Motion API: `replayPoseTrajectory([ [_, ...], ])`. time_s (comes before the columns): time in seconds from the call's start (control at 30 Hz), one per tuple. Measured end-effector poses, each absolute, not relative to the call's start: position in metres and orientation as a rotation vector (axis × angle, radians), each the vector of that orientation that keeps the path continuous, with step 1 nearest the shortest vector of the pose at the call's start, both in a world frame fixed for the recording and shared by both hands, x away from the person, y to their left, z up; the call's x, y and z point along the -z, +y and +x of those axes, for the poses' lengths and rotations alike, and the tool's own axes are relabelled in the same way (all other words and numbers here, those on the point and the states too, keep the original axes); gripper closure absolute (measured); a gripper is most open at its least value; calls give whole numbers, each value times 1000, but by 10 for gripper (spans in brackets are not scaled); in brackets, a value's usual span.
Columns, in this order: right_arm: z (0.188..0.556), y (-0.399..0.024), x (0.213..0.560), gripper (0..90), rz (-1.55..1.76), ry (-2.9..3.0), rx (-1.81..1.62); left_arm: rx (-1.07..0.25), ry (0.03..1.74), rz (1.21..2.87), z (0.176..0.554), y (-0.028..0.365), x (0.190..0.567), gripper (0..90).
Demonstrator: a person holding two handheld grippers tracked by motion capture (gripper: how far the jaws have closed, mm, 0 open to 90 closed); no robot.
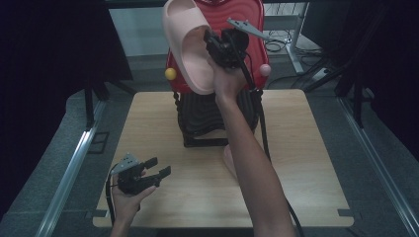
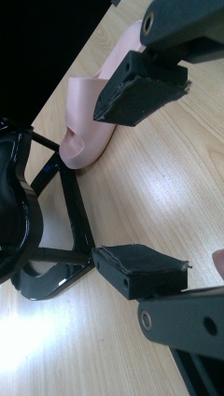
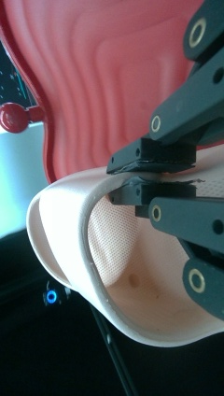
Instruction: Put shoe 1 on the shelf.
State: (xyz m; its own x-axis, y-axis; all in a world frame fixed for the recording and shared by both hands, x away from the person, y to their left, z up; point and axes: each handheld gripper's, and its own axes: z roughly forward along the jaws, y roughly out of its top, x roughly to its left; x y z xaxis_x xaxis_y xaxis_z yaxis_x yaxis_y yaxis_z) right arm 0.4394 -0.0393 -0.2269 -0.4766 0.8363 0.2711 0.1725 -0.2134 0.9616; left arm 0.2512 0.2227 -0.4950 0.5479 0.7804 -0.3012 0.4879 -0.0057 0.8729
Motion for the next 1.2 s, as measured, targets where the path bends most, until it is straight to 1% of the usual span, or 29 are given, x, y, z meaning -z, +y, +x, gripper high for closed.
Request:
replayPoseTrajectory([
  [0.2, 465, -24, 221, 834, 1229, 1529, -1717, -314, 1090, 1659, 254, 223, 498, 295],
  [0.43, 480, -13, 220, 832, 1240, 1531, -1698, -310, 1090, 1660, 255, 224, 499, 295],
  [0.57, 488, -11, 224, 812, 1241, 1530, -1664, -307, 1091, 1661, 256, 224, 500, 295],
  [0.6, 489, -11, 225, 803, 1243, 1531, -1652, -306, 1089, 1663, 256, 223, 500, 295],
  [0.63, 491, -11, 226, 770, 1252, 1540, -1661, -305, 1089, 1665, 256, 223, 501, 296],
  [0.67, 491, -11, 226, 770, 1252, 1540, -1661, -305, 1088, 1668, 256, 223, 501, 296],
  [0.7, 490, -11, 226, 749, 1241, 1544, -1663, -304, 1088, 1669, 256, 222, 501, 296],
  [0.73, 487, -11, 226, 641, 1209, 1541, -1658, -305, 1088, 1670, 256, 222, 501, 295],
  [0.77, 486, -11, 225, 597, 1201, 1545, -1661, -305, 1088, 1670, 256, 221, 501, 296],
  [0.8, 486, -11, 225, 597, 1201, 1545, -1661, -305, 1088, 1670, 256, 221, 501, 295],
  [0.83, 484, -14, 225, 545, 1209, 1562, -1682, -305, 1087, 1672, 256, 221, 501, 296],
  [0.87, 484, -14, 225, 545, 1209, 1562, -1682, -306, 1085, 1674, 256, 221, 501, 295],
  [0.9, 480, -18, 225, 518, 1194, 1564, -1704, -308, 1084, 1674, 256, 220, 500, 295],
  [0.93, 478, -20, 225, 514, 1191, 1569, -1718, -308, 1084, 1674, 256, 220, 500, 295],
  [1.07, 470, -28, 225, 514, 1175, 1590, -1763, -307, 1082, 1680, 256, 219, 500, 295],
  [1.17, 459, -39, 225, 515, 1161, 1618, -1799, -310, 1087, 1677, 255, 219, 500, 295],
  [1.2, 451, -45, 229, 515, 1149, 1637, -1824, -313, 1089, 1675, 255, 219, 500, 295],
])
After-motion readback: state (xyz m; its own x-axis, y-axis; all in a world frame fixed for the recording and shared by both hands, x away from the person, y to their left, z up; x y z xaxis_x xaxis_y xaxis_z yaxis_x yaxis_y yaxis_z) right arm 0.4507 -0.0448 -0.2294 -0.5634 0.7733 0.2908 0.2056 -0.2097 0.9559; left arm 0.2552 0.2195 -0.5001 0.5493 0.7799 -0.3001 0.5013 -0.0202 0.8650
